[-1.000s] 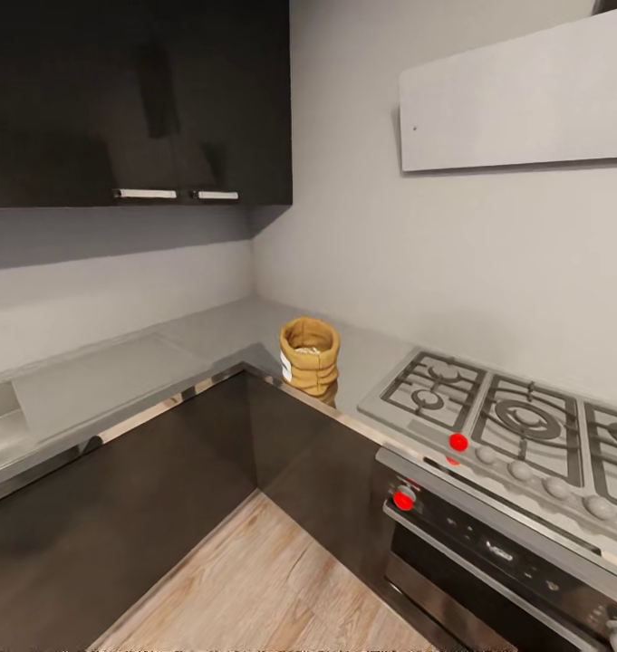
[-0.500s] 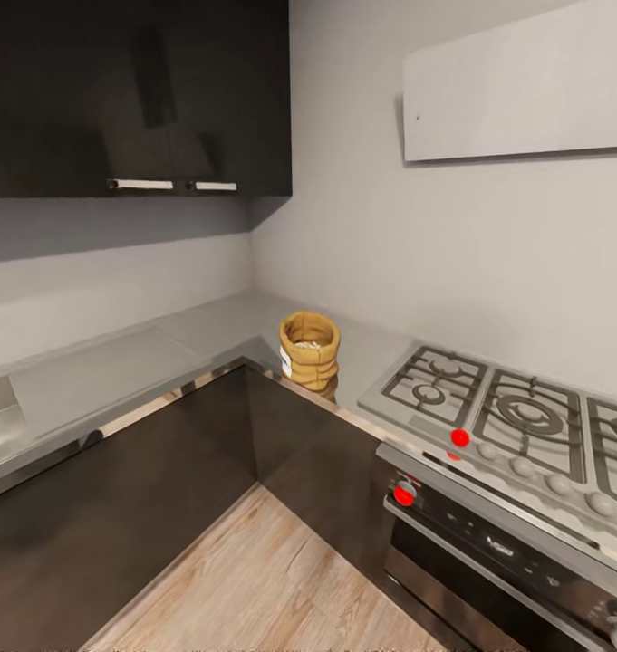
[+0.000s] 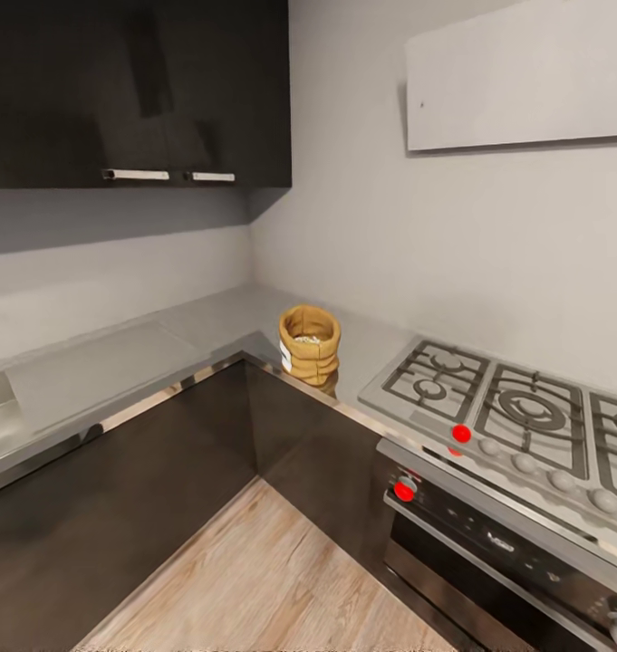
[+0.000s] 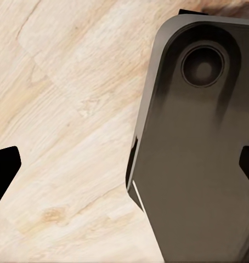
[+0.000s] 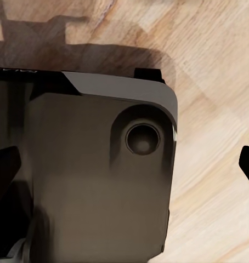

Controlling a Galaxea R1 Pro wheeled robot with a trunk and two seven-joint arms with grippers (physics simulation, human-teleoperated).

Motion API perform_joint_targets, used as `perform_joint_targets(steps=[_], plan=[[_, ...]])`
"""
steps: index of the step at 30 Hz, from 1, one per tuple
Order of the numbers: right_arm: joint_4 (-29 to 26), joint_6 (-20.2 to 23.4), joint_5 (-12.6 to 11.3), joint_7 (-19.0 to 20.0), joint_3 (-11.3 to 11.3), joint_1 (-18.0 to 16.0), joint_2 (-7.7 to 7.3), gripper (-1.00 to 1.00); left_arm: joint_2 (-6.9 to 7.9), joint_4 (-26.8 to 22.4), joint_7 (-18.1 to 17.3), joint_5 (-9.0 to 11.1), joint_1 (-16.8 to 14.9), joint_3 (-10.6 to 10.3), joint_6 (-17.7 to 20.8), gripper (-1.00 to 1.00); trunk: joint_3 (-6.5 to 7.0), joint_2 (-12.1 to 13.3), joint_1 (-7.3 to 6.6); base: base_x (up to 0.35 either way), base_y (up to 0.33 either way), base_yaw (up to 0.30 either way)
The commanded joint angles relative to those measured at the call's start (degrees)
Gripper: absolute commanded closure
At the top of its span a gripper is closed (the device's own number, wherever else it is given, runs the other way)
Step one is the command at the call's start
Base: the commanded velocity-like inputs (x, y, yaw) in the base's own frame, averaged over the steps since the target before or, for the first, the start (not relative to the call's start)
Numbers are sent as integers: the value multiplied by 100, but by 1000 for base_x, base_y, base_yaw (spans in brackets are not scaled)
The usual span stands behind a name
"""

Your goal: In the kitchen, take the popcorn bag from the countertop, put it into the microwave, and heat it until the popcorn is cooked so the cooked popcorn ends up inside the bag.

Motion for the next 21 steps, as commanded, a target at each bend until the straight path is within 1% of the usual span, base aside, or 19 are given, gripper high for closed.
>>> perform_joint_targets(steps=[1,21], plan=[[12,-11,46,2,-48,-6,-2,-100,-1,-2,3,42,-1,-1,-17,-100,-15,-3,0,0,0,0],[12,-11,46,2,-48,-7,6,-100,-1,-2,3,42,-1,0,-16,-100,-196,-3,0,0,0,0]])
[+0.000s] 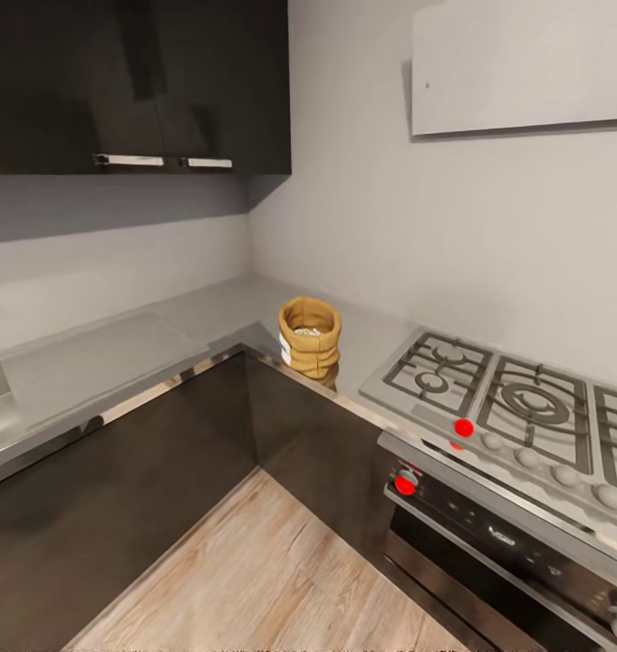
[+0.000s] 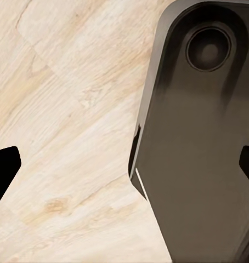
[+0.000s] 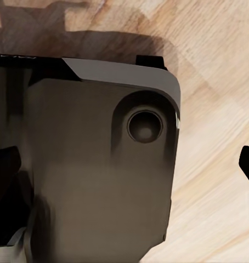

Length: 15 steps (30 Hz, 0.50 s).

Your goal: In the kitchen, take the popcorn bag from the countertop, put it into the microwave, and heat it until the popcorn is cooked so the cooked popcorn ends up inside the bag.

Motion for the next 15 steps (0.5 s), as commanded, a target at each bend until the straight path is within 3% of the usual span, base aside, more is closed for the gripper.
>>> perform_joint_targets(steps=[1,15], plan=[[12,-11,46,3,-48,-6,-3,-100,-1,-1,3,42,-1,1,-18,-100,-14,-3,0,0,0,0],[12,-28,46,-6,-48,-7,-8,-100,-1,-1,3,42,-1,-2,-19,-100,-141,-3,0,0,0,0]])
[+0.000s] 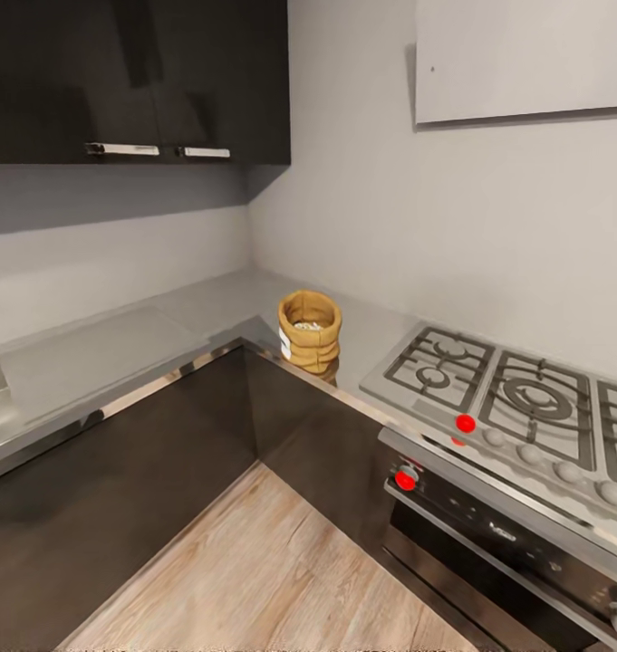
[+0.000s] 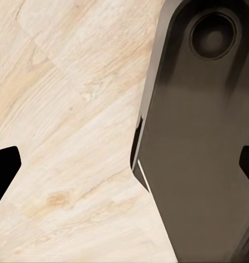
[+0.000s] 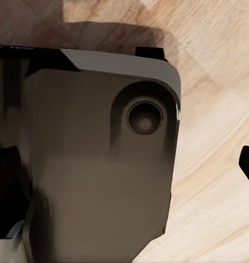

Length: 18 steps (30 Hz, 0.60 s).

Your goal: In the kitchen, take the popcorn bag from the countertop, put it into the microwave, and heat it until the popcorn is cooked so the cooked popcorn ends up inside the bag.

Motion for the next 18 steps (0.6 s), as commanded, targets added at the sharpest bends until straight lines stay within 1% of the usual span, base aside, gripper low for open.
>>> perform_joint_targets(steps=[1,18], plan=[[13,-13,46,2,-48,-7,1,-100,-1,-1,3,42,-1,1,-21,-100,-14,-3,0,0,0,0],[13,-48,46,0,-48,-6,6,-100,-1,-1,3,42,-1,0,-18,-100,-168,-3,0,0,0,0]])
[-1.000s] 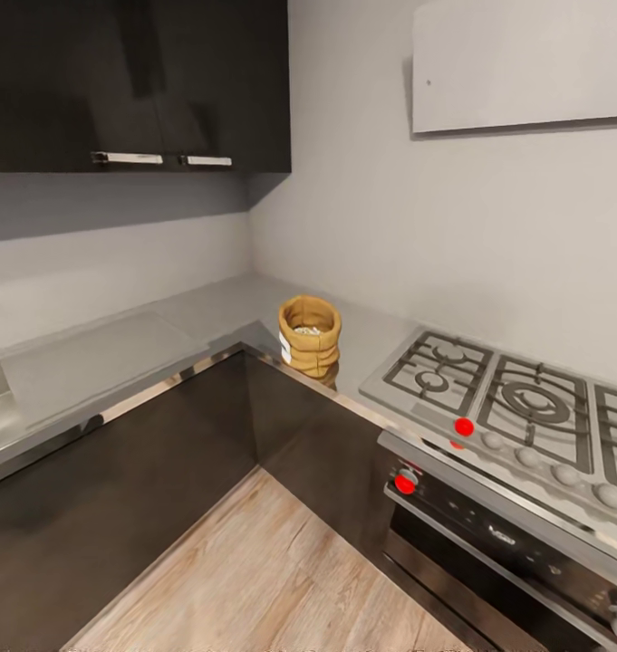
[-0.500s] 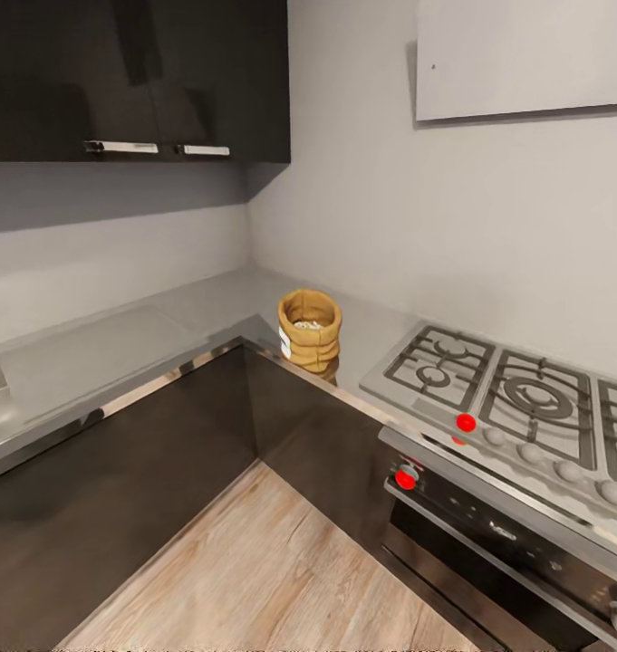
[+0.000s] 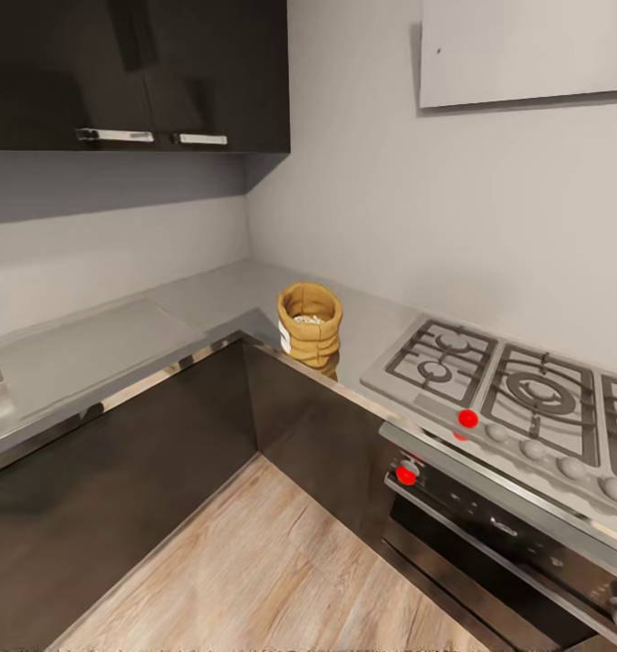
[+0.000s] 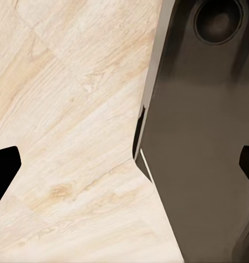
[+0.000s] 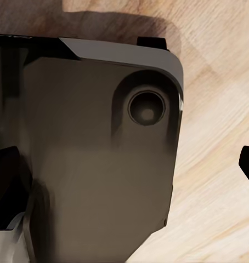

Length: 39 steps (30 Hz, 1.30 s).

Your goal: In the kitchen, take the popcorn bag from the countertop, put it into the microwave, and heat it until the popcorn is cooked so the cooked popcorn ends up inside the bag.

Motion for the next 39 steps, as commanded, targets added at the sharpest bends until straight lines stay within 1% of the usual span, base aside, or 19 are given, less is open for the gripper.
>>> perform_joint_targets(steps=[1,8,16,17,20,25,27,28,29,30,31,32,33,34,35,36,37,38,39], plan=[[14,-14,45,2,-48,-6,-2,-100,-1,-1,3,42,-1,2,-19,-100,-14,-3,0,0,0,0],[17,9,45,52,-48,-5,11,-100,-1,-1,3,42,-1,1,-19,-100,-74,-3,0,0,0,0],[15,-32,49,27,-47,-5,3,-100,-1,-1,3,42,-1,0,-19,-100,-81,-3,0,0,0,0],[14,-33,64,19,-46,-5,7,-100,-1,-1,3,42,-1,1,-19,-100,-81,-3,0,0,0,0],[9,-11,232,4,-48,-9,-16,-100,-1,-1,3,42,-1,0,-21,-100,-81,-3,0,0,0,0],[-75,21,330,37,-60,-11,-19,-100,0,-1,2,60,-1,7,-25,-100,-81,-3,0,0,0,0],[-359,72,400,83,-59,-7,-32,-100,-17,-5,2,75,-1,15,-28,-100,-81,-3,0,0,0,0],[-550,141,512,89,-58,-8,-16,-100,-22,-7,1,81,-1,26,-23,-100,-81,-3,0,0,0,0],[-1042,500,944,115,-61,-6,24,-100,-46,-13,-3,84,-1,45,-20,-100,-81,-3,0,0,0,0],[-1595,931,1424,174,-61,-6,157,-100,-66,-10,-4,85,-1,53,-16,-100,-81,-3,0,0,0,0],[-2600,1558,2155,488,-52,-5,599,-100,-83,-8,-7,91,-1,68,-18,-100,-81,-3,0,0,0,0],[-2994,1851,2451,704,-23,-5,795,-100,-92,-9,-6,93,-1,76,-14,-100,-81,-3,0,0,0,0],[-3280,2069,2622,879,70,-5,920,-100,-95,-9,-6,95,-1,79,-12,-100,-81,-3,0,0,0,0],[-3781,2433,2778,1181,356,-5,928,-100,-96,-9,-6,99,-1,82,-11,-100,-81,-3,0,0,0,0],[-4154,2714,2834,1403,634,-7,928,-100,-97,-10,-6,101,-1,83,-11,-100,-81,-3,0,0,0,0],[-4996,3423,2860,1936,1302,-6,928,-100,-97,-10,-5,103,-1,85,-10,-100,-81,-3,0,0,0,0],[-5422,3805,2834,2235,1600,-5,928,-100,-97,-10,-5,103,-1,85,-10,-100,-81,-3,0,0,0,0],[-6083,4363,2771,2685,1968,-7,928,-100,-99,-10,-5,103,-1,85,-10,-100,-81,-3,0,0,0,0],[-6555,4719,2739,2977,2170,-6,928,-100,-102,-10,-7,103,-1,85,-10,-100,-81,-3,0,0,0,0]])
